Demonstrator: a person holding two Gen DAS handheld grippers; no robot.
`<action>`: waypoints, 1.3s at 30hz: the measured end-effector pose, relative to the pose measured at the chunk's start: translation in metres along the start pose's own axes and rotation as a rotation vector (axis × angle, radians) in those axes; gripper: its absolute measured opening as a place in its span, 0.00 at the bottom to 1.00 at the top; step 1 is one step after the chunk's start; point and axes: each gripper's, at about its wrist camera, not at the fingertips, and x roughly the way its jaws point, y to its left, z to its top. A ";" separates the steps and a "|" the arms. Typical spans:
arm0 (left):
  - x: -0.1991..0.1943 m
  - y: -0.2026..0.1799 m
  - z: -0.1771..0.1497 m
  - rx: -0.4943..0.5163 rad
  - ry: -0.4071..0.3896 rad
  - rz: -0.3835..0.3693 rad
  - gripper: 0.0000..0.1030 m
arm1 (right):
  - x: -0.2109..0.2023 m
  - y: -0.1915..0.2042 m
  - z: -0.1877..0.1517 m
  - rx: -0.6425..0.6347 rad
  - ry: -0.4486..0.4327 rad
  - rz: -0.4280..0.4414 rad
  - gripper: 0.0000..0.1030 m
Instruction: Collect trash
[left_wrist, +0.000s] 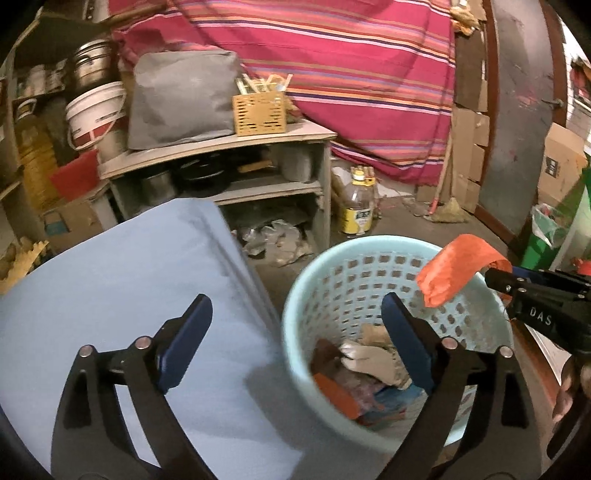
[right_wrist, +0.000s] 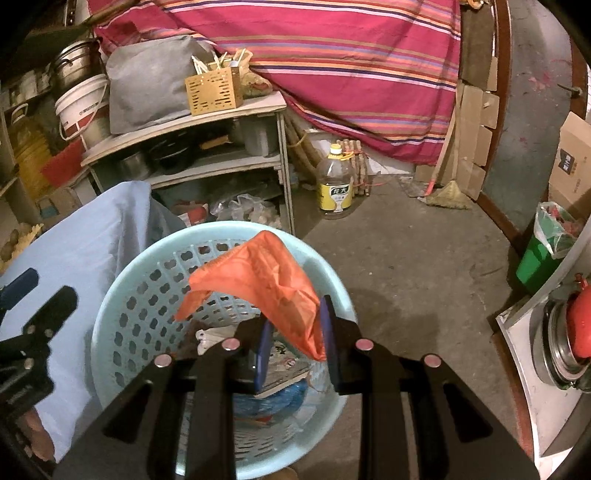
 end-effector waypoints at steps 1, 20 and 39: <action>-0.003 0.005 -0.001 -0.004 -0.002 0.006 0.89 | 0.001 0.003 0.001 -0.004 0.002 0.003 0.25; -0.083 0.093 -0.036 -0.082 -0.058 0.139 0.95 | -0.008 0.058 -0.010 -0.064 -0.018 0.034 0.81; -0.208 0.168 -0.122 -0.129 -0.157 0.367 0.95 | -0.126 0.132 -0.074 -0.124 -0.249 0.138 0.95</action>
